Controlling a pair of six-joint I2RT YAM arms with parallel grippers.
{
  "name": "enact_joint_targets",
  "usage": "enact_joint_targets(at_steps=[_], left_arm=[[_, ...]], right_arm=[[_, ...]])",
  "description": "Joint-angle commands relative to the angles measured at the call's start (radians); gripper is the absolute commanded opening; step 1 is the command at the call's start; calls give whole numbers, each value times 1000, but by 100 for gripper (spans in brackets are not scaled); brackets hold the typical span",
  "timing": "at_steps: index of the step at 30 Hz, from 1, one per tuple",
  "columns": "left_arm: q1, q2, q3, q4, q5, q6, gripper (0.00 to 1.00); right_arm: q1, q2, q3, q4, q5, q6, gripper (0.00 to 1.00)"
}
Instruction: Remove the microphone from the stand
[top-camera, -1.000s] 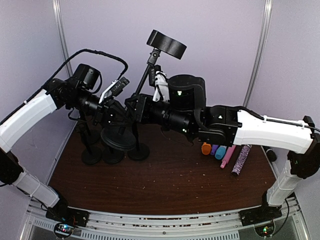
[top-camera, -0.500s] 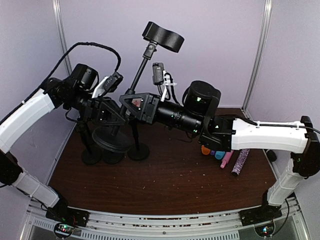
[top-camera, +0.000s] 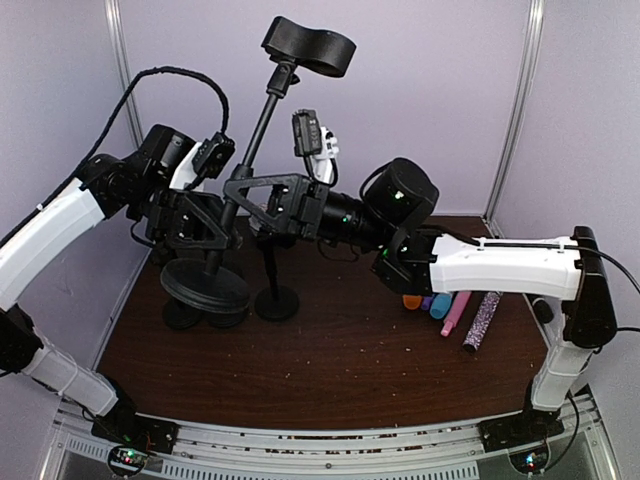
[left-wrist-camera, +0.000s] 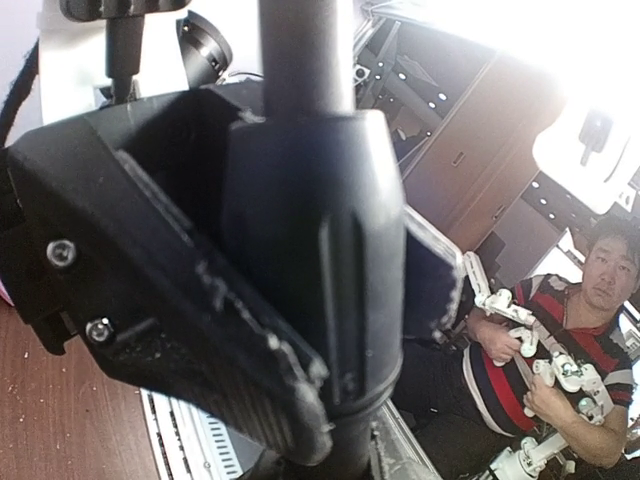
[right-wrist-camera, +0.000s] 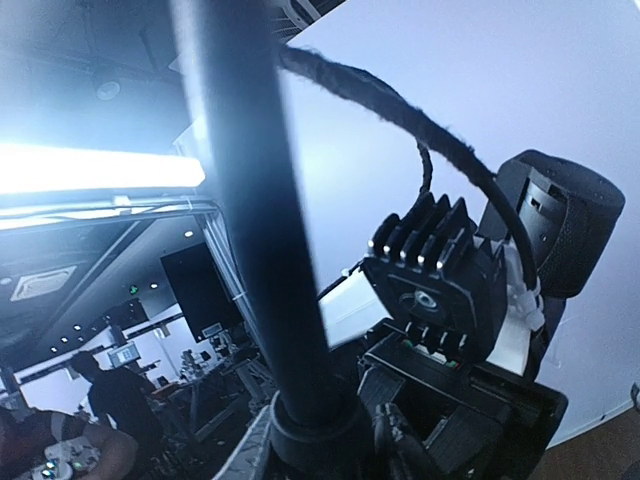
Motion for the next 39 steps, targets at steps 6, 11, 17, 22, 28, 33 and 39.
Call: enact_joint_targets(at_steps=[6, 11, 17, 22, 28, 33, 39], left_arm=[[27, 6, 77, 123, -181, 102, 0], [33, 6, 72, 123, -319, 140, 0], [34, 6, 59, 123, -439, 175, 0], [34, -1, 46, 123, -475, 189, 0], [33, -5, 33, 113, -494, 214, 0], [34, -6, 24, 105, -505, 228, 0], [34, -11, 17, 105, -497, 229, 0]], right_arm=[[7, -260, -114, -567, 549, -190, 80], [66, -292, -71, -681, 692, -255, 79], [94, -220, 77, -830, 714, -275, 73], [95, -178, 134, -875, 723, -250, 60], [95, -144, 199, -925, 761, -242, 42], [96, -116, 231, -936, 778, -234, 34], [95, -108, 221, -886, 753, -223, 7]])
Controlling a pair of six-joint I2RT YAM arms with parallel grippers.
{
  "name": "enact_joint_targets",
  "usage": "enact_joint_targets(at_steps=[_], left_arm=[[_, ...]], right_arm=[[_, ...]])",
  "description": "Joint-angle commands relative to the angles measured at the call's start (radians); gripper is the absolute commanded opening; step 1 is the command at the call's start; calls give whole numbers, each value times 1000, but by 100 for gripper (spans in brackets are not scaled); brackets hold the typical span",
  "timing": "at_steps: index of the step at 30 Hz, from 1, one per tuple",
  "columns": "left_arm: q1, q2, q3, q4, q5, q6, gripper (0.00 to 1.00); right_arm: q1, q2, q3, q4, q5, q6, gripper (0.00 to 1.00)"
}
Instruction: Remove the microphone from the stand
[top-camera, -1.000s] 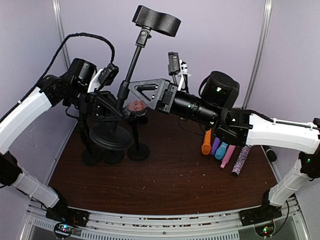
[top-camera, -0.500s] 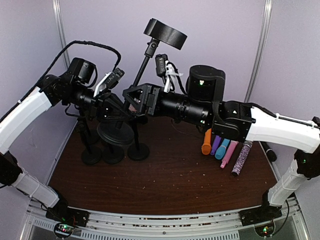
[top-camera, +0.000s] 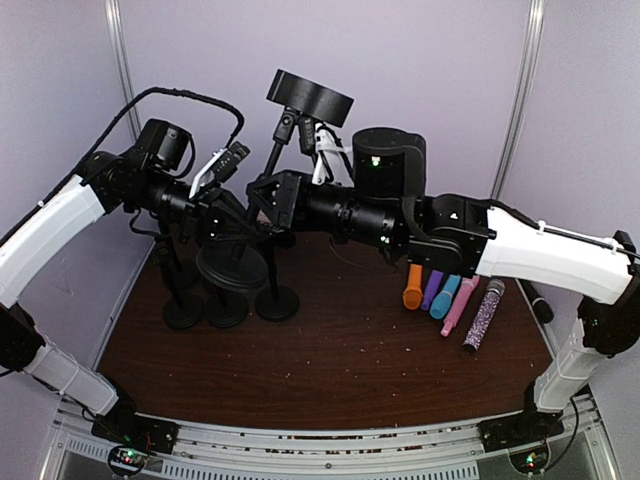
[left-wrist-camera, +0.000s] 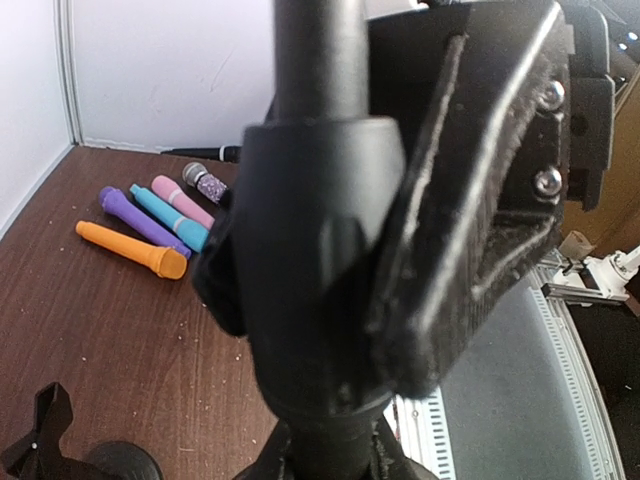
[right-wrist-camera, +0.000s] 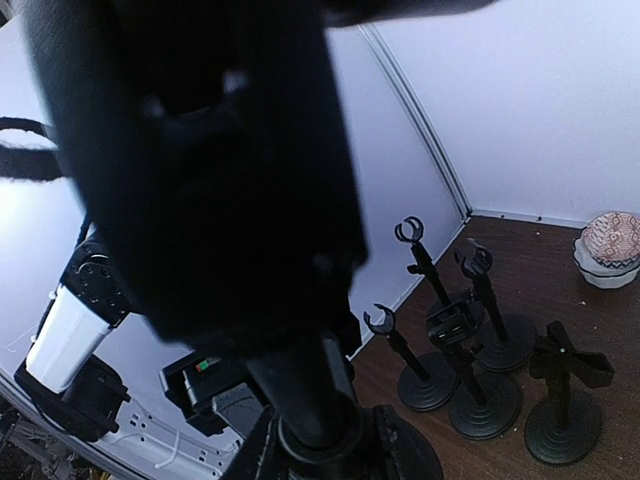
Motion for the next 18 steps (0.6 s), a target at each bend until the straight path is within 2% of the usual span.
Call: enact_joint_targets(at_steps=[1, 4, 9, 13, 16, 18], left_arm=[[-3, -24, 1, 49, 37, 35, 0], [-3, -18, 14, 49, 117, 4, 0], [-3, -4, 0, 107, 339, -130, 0], [-5, -25, -47, 216, 440, -235, 0], [-5, -25, -37, 217, 445, -244, 0], [-6, -24, -32, 216, 448, -245, 0]], right_arm=[[0, -2, -5, 83, -13, 19, 5], [0, -25, -94, 267, -110, -10, 3], [-3, -44, -178, 574, -400, -34, 0], [-4, -48, -166, 625, -585, -31, 0], [-3, -76, -202, 625, -579, -39, 2], [-3, -92, -256, 692, -569, -19, 3]])
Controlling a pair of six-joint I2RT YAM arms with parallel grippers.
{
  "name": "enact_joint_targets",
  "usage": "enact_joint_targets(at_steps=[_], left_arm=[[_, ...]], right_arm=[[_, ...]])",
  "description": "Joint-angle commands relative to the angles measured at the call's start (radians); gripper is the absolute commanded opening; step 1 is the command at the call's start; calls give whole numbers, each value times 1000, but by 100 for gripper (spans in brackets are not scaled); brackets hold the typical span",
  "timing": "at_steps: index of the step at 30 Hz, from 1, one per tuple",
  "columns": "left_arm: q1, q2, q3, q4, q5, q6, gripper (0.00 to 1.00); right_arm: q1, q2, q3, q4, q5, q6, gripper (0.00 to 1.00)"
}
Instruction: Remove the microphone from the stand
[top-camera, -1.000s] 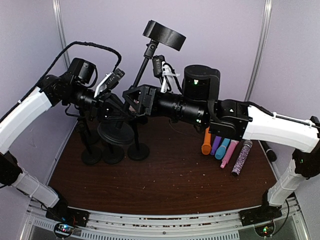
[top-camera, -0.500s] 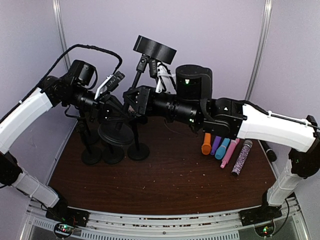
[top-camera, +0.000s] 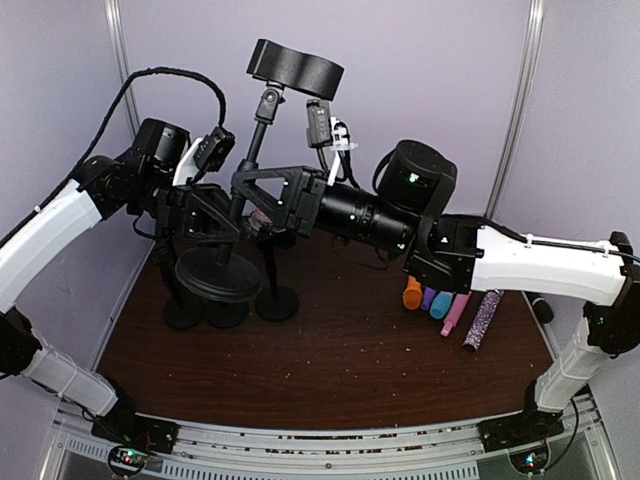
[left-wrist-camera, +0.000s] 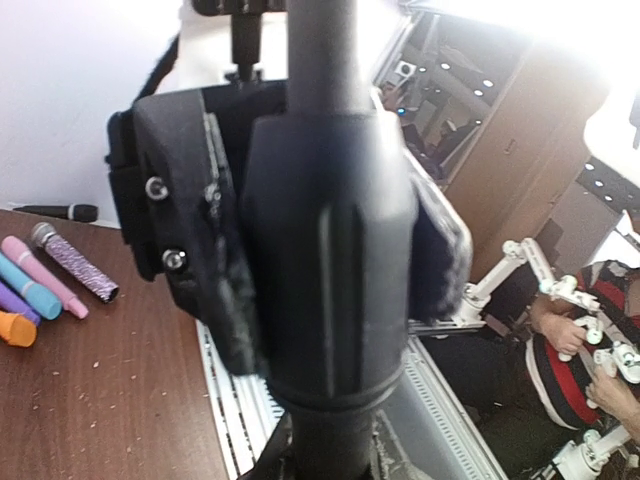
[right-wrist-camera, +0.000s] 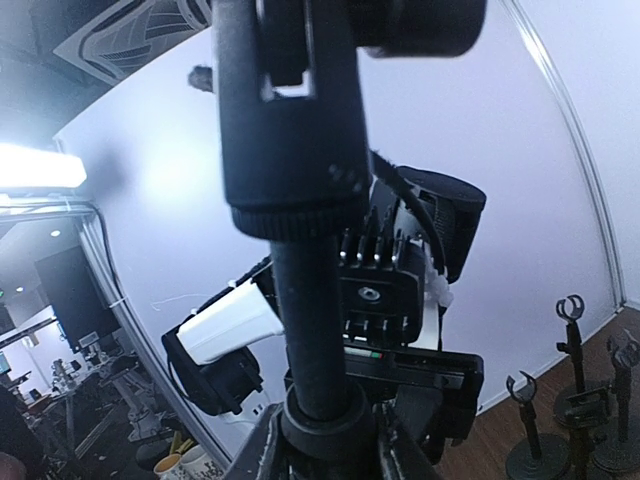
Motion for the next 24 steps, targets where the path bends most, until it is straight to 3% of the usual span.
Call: enact_joint_targets(at_steps=[1, 3, 5, 7, 10, 13, 16, 24], left_arm=[[4, 5, 4, 126, 54, -43, 0], [4, 6, 8, 127, 59, -45, 0], [3, 8, 12, 127, 62, -45, 0], [4, 6, 19, 127, 58, -45, 0], [4, 5, 26, 127, 55, -44, 0], [4, 0, 25, 131, 36, -45, 0], [5, -2, 24, 146, 15, -54, 0], [5, 5, 29, 151, 15, -51, 0]], right_arm=[[29, -61, -88, 222, -167, 49, 3], [26, -54, -120, 333, -197, 105, 3], [25, -38, -127, 401, -223, 157, 11], [30, -36, -133, 403, -214, 159, 25], [40, -73, -182, 369, -118, 92, 60], [53, -125, -222, 315, -11, 17, 77], [64, -165, -259, 249, 86, -38, 83], [63, -200, -386, 350, 314, -37, 83]])
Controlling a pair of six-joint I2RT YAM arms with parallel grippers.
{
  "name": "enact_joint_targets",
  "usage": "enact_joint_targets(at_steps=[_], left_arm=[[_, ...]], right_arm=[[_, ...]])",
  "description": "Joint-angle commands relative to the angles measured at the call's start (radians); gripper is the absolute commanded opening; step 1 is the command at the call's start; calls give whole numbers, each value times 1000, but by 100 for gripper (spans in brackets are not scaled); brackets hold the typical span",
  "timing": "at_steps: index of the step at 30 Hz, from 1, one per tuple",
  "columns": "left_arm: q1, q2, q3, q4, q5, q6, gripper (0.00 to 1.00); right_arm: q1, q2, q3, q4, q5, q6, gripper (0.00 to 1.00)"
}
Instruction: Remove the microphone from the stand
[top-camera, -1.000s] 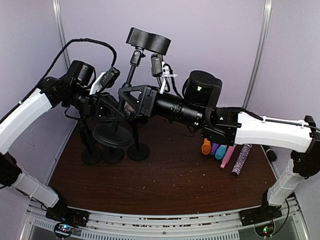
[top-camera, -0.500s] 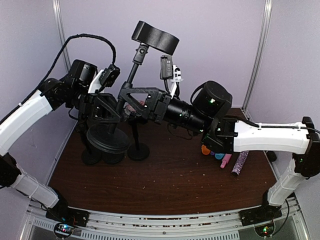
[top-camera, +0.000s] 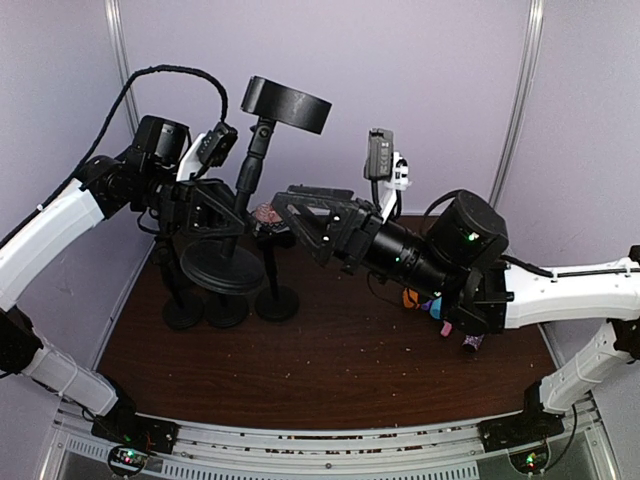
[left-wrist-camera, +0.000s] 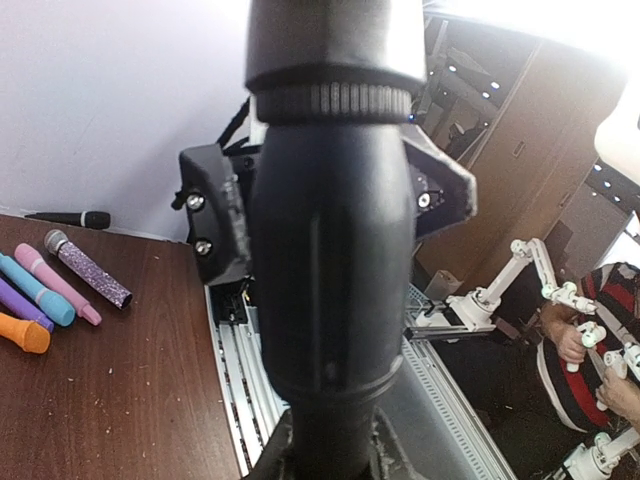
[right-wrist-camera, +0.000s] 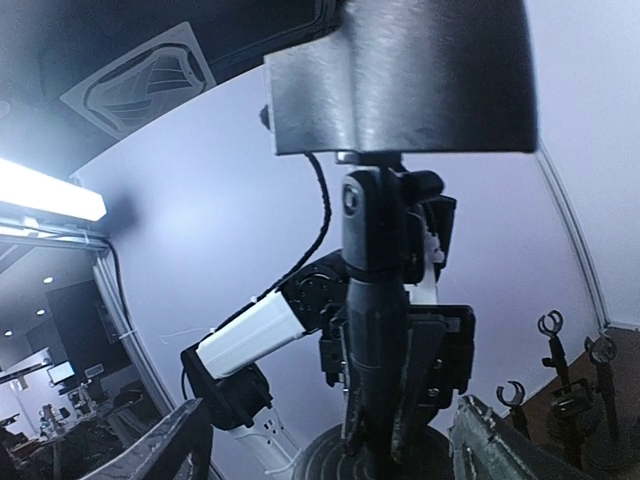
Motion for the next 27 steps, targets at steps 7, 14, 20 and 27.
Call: enact_joint_targets(at_steps=[7, 14, 20, 27], left_arm=[[6, -12, 5, 75, -15, 14, 0], [6, -14, 0, 24, -54, 78, 0], [5, -14, 3, -8, -80, 115, 0], [7, -10, 8, -70, -219, 182, 33]], right_arm=[[2, 72, 136, -78, 171, -116, 75], [10, 137, 243, -190, 165, -147, 64], [19, 189, 350, -330, 235, -168, 47], [16, 163, 321, -336, 313, -180, 0]])
